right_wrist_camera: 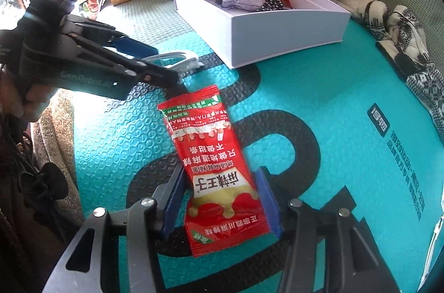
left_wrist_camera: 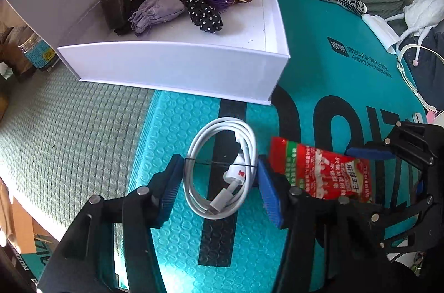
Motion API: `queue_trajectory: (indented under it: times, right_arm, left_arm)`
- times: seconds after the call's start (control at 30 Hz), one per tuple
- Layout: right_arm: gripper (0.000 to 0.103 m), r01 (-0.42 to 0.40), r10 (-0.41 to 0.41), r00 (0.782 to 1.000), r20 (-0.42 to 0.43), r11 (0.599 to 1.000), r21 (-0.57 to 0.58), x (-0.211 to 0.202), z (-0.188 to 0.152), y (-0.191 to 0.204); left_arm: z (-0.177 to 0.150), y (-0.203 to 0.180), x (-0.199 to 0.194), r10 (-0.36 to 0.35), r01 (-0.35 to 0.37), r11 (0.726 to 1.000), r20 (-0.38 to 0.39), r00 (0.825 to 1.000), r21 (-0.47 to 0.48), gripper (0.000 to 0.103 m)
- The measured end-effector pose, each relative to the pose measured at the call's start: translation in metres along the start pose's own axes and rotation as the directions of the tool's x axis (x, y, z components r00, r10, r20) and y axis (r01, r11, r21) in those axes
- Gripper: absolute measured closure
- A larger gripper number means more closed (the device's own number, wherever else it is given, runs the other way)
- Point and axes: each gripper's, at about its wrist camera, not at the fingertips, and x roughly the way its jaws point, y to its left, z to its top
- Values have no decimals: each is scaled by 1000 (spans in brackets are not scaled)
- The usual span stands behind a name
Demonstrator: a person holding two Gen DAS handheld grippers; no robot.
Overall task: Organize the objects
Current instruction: 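Grasp the white cable with the left tool while the right tool grasps the red snack bag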
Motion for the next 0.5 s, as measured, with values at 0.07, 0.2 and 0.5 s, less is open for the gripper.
queue_trajectory:
  times: [0.07, 0.2, 0.5]
  right_arm:
    - [51, 41, -40, 999, -8, 998, 56, 0, -1, -7]
    - [51, 77, -77, 997, -5, 987, 143, 0, 2, -18]
    - [22, 61, -65, 997, 36, 994, 91, 11, 6, -15]
  left_arm:
    - [-4, 1, -3, -1, 1, 1000, -5, 1000, -1, 51]
    - [-15, -3, -12, -11, 11, 1000, -7, 1000, 8, 51]
    - [-29, -11, -12, -1, 0, 1000, -20, 1000, -3, 51]
